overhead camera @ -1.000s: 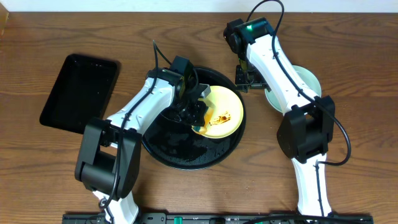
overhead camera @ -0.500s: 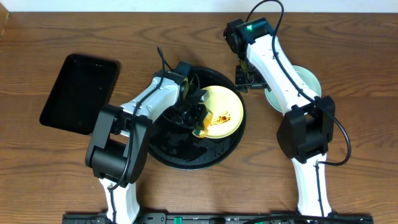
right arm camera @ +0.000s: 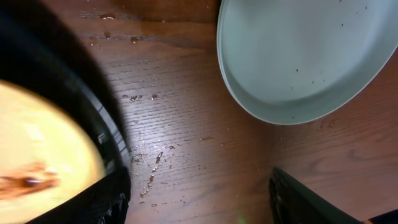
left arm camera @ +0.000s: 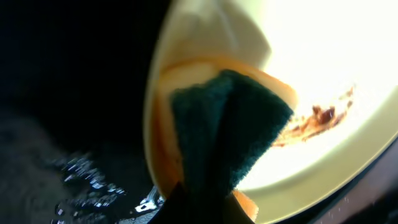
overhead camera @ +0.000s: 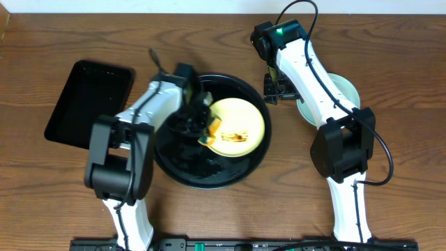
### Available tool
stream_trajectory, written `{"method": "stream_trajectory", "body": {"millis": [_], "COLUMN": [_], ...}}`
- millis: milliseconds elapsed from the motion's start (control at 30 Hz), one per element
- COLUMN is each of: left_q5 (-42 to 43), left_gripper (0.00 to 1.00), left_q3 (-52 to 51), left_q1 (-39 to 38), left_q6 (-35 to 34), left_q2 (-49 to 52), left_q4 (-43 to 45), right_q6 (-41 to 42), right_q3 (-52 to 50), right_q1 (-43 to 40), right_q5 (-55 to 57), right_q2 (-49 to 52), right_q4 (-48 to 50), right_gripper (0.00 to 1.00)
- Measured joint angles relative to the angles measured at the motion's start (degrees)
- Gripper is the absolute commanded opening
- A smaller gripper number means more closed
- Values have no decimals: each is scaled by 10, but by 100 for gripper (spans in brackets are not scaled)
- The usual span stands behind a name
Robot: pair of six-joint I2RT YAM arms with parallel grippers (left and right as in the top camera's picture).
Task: Clean dirty plates on tray and stack at the side
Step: 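Scrub the stained yellow plate with the sponge in the left gripper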
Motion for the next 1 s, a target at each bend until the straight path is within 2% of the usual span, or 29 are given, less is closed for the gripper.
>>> {"method": "stream_trajectory", "body": {"millis": [333, 633, 767, 933, 1000], "left_q5": [-81, -120, -123, -123, -123], "left_gripper": [7, 7, 7, 7, 7], "left_q3": [24, 44, 47, 57, 60], "left_q1": [115, 103, 87, 76, 77], "left_q6": [-13, -13, -13, -13, -13], "left_q2": [-2, -2, -2, -8, -21], "left_q4": [-7, -28, -33, -43, -47], "right_q6": [-4, -21, -51, -70, -73], "right_q3": [0, 0, 0, 0, 0], "right_q1": [1, 12, 25, 58, 73], "right_q5": [-2, -28, -63, -91, -103], "right_q2": [0, 0, 0, 0, 0], "right_q4": [0, 21, 64, 107, 129], "right_gripper": [71, 74, 79, 72, 65]}}
